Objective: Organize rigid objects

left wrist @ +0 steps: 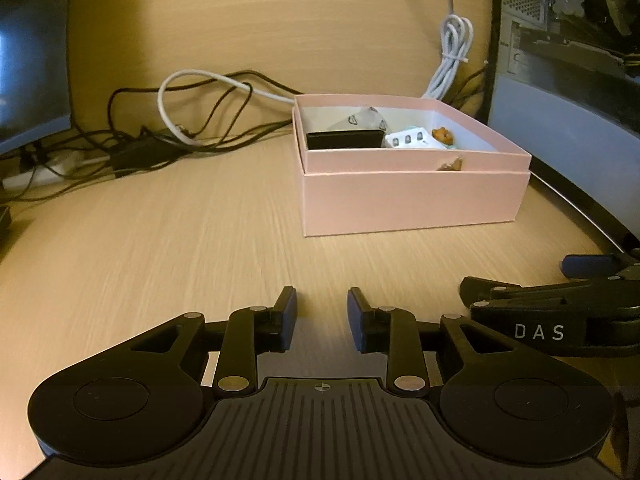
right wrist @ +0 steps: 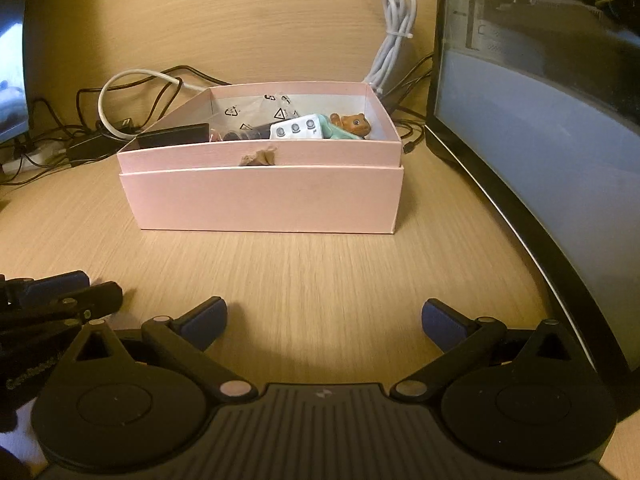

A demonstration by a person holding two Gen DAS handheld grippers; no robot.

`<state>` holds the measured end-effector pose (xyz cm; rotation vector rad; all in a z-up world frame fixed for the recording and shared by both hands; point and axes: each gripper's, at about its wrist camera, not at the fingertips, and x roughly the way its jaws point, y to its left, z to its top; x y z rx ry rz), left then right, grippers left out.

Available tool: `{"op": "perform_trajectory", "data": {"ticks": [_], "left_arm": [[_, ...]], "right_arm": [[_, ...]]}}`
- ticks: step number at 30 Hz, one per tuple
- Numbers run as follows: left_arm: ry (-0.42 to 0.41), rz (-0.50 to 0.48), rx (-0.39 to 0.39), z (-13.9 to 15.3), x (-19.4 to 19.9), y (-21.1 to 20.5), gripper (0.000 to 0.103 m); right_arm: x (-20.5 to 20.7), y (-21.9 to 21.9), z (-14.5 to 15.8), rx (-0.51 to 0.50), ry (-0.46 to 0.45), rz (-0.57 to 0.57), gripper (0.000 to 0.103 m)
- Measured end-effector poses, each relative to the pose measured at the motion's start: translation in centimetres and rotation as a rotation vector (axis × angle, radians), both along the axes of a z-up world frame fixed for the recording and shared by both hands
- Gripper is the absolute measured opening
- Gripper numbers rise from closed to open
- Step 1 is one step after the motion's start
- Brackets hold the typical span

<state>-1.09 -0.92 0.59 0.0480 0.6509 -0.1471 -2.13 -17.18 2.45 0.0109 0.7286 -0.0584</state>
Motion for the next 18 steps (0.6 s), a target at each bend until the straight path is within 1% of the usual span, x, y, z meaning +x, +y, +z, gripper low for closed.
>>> {"op": "perform_trajectory", "data": {"ticks": [7, 11, 14, 18], "left_arm": [[0.003, 0.004, -0.034, 0.01, 0.18, 0.47, 0.031], [0.003, 0.004, -0.031, 0.00, 0.22, 0.40, 0.031], [0.000, 0.005, -0.006, -0.04, 0.25, 0.08, 0.031], [0.001, 0.010, -0.010, -0.08, 0.42, 0.08, 0.031]], "right_arm": [[0.25, -0.21, -0.03, 0.003, 0.000, 0.012, 0.103], [0.22, -0.21, -0.06, 0.003, 0.000, 0.013, 0.103], [0.23, -0.22, -0.06, 0.003, 0.000, 0.013, 0.103], [0.22, -0.25, -0.06, 0.003, 0.000, 0.013, 0.103]]}}
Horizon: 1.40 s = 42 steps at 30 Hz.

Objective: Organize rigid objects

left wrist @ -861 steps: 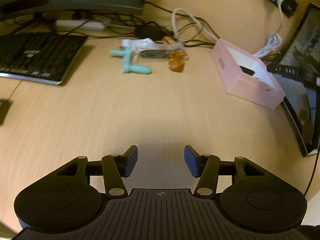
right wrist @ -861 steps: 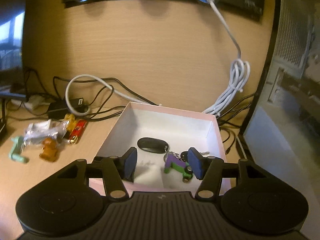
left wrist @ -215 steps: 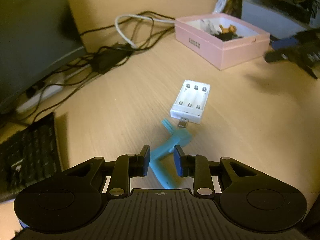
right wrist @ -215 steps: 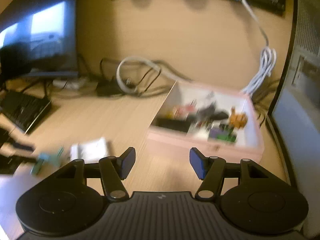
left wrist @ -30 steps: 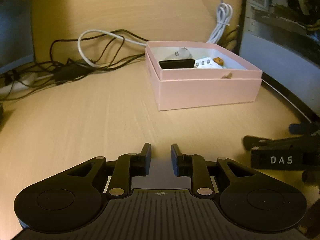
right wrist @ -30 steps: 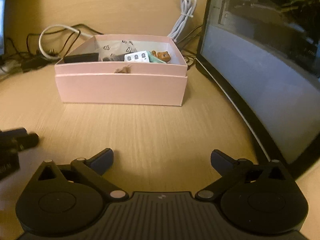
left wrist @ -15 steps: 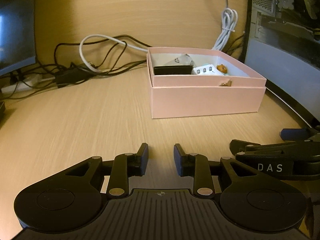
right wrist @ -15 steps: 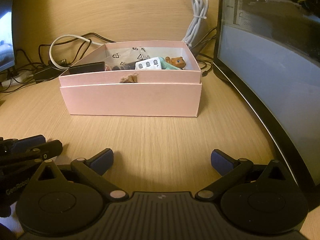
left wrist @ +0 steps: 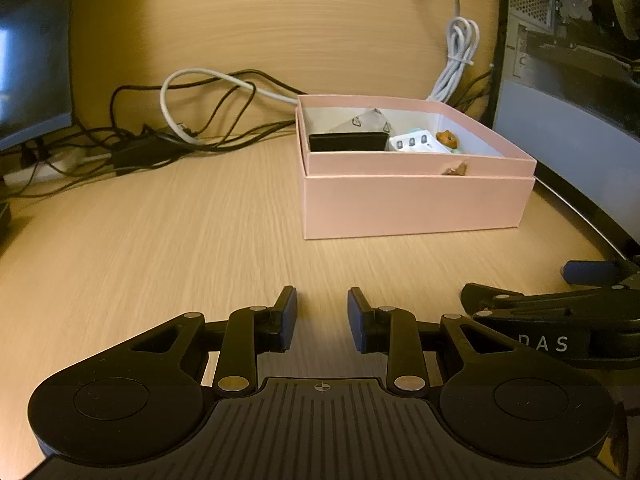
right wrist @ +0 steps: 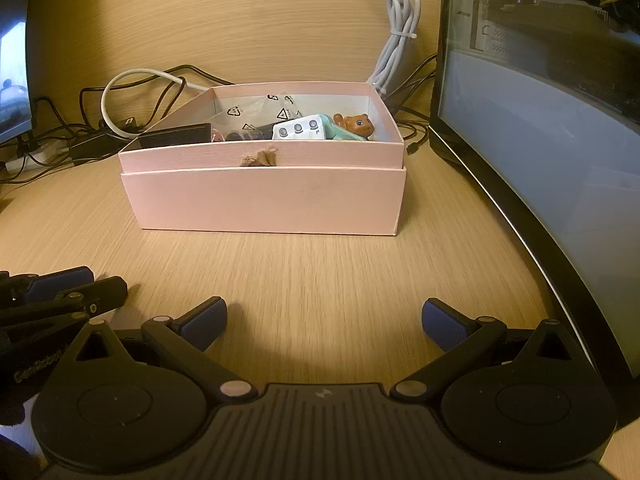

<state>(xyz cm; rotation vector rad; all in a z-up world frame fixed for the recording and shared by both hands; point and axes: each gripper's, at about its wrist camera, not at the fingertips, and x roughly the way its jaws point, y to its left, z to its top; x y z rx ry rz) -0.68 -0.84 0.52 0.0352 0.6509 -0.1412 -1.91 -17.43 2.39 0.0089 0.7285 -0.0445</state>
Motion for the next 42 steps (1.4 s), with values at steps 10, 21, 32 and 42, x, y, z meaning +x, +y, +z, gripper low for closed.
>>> {"op": "perform_trajectory", "data": {"ticks": [10, 21, 32, 42], "left_arm": [[0.000, -0.002, -0.007, -0.05, -0.05, 0.08, 0.031], [0.000, -0.001, -0.008, -0.08, -0.05, 0.11, 0.031], [0.000, -0.001, -0.004, -0.08, -0.05, 0.09, 0.031], [0.002, -0.003, -0.031, -0.03, 0.00, 0.38, 0.031]], "right_arm": [[0.02, 0.06, -0.03, 0.000, 0.000, 0.000, 0.103], [0.09, 0.07, -0.05, 0.000, 0.000, 0.001, 0.103], [0.10, 0.01, -0.02, 0.000, 0.000, 0.002, 0.103], [0.12, 0.04, -0.04, 0.000, 0.000, 0.002, 0.103]]}}
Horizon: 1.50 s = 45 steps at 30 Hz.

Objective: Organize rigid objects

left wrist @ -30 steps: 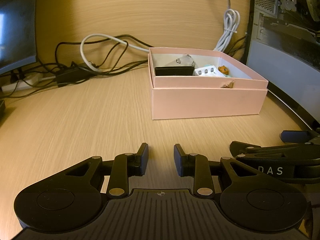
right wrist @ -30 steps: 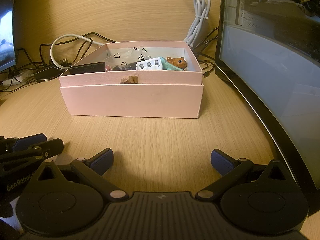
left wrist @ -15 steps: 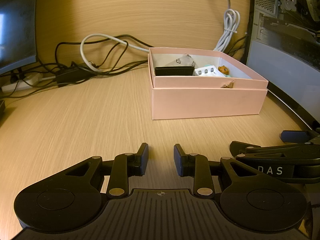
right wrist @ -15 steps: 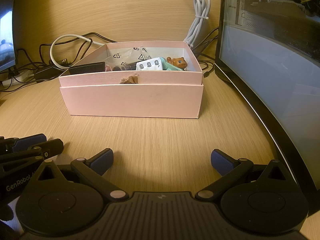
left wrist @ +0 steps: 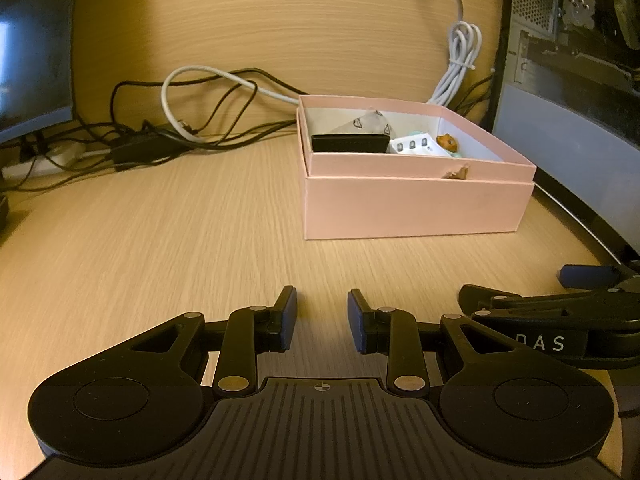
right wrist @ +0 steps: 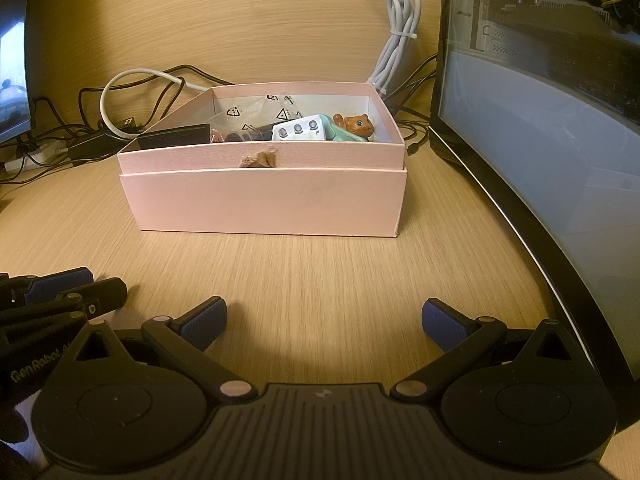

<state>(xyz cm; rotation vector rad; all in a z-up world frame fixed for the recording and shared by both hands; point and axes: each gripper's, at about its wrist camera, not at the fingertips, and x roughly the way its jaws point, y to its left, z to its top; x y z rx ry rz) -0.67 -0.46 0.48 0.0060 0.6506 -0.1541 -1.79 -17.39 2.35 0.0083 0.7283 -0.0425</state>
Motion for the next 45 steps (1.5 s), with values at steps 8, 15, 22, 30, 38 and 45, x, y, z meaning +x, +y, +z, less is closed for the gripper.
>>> {"op": "perform_trajectory", "data": {"ticks": [8, 15, 22, 30, 38, 45], "left_arm": [[0.000, -0.001, -0.001, -0.01, 0.01, 0.06, 0.031], [-0.001, 0.000, 0.025, -0.02, -0.04, -0.33, 0.031], [-0.003, -0.001, 0.033, -0.02, -0.06, -0.36, 0.031], [-0.003, 0.000, 0.034, -0.02, -0.07, -0.41, 0.031], [-0.003, 0.000, 0.034, -0.04, -0.07, -0.42, 0.031], [-0.003, 0.000, 0.033, -0.05, -0.07, -0.42, 0.031]], "right_arm": [[0.01, 0.00, 0.00, 0.000, 0.000, 0.000, 0.103], [0.02, -0.01, 0.00, 0.000, 0.000, 0.000, 0.103], [-0.02, -0.01, 0.02, 0.000, 0.000, 0.000, 0.103], [0.01, 0.01, 0.02, 0.000, 0.000, 0.000, 0.103], [0.02, 0.03, 0.00, 0.000, 0.000, 0.000, 0.103], [0.01, 0.03, -0.02, 0.000, 0.000, 0.000, 0.103]]}}
